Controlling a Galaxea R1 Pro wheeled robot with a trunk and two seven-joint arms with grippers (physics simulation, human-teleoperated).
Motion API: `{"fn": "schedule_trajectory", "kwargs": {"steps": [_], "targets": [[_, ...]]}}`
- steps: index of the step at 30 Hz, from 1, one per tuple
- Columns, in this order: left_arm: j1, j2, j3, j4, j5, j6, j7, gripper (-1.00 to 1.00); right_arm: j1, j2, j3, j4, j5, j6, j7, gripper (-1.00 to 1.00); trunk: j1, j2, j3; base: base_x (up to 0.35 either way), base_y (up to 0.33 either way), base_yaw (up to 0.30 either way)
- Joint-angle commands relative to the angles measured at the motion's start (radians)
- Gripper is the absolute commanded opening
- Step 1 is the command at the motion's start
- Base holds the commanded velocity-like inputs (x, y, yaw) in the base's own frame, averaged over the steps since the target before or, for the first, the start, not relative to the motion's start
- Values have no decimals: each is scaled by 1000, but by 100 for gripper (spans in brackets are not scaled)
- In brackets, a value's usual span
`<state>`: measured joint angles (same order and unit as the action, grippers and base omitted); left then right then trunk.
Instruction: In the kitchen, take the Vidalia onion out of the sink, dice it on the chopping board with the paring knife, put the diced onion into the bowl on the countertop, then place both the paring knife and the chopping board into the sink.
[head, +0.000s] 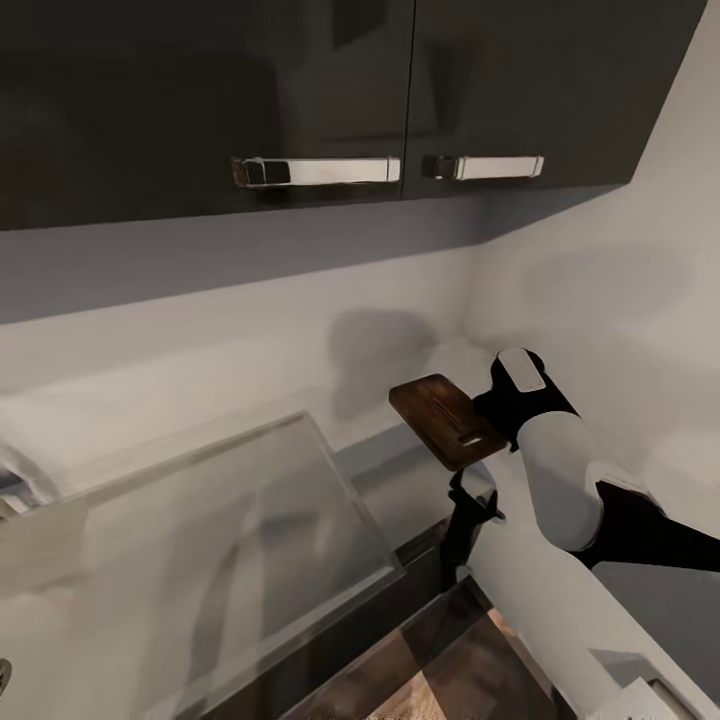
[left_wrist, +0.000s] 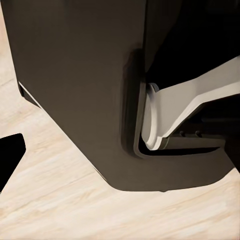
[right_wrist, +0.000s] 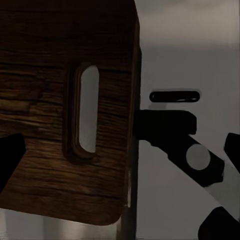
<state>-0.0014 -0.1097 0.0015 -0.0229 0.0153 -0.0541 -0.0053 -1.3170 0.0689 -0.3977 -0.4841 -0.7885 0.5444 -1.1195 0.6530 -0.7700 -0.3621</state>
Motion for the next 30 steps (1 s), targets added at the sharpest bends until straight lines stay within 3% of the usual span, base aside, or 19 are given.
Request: {"fn": "schedule_trajectory", "kwargs": {"steps": [1, 30], "targets": [[0, 0, 0, 0, 2, -3, -1, 100, -1, 3, -4, -2, 0, 9, -5, 100, 0, -1, -3, 0, 0, 0], [0, 1, 0, 0, 2, -3, -1, 100, -1, 11, -7, -2, -1, 9, -8, 100, 0, -1, -50, 0, 0, 0]]}}
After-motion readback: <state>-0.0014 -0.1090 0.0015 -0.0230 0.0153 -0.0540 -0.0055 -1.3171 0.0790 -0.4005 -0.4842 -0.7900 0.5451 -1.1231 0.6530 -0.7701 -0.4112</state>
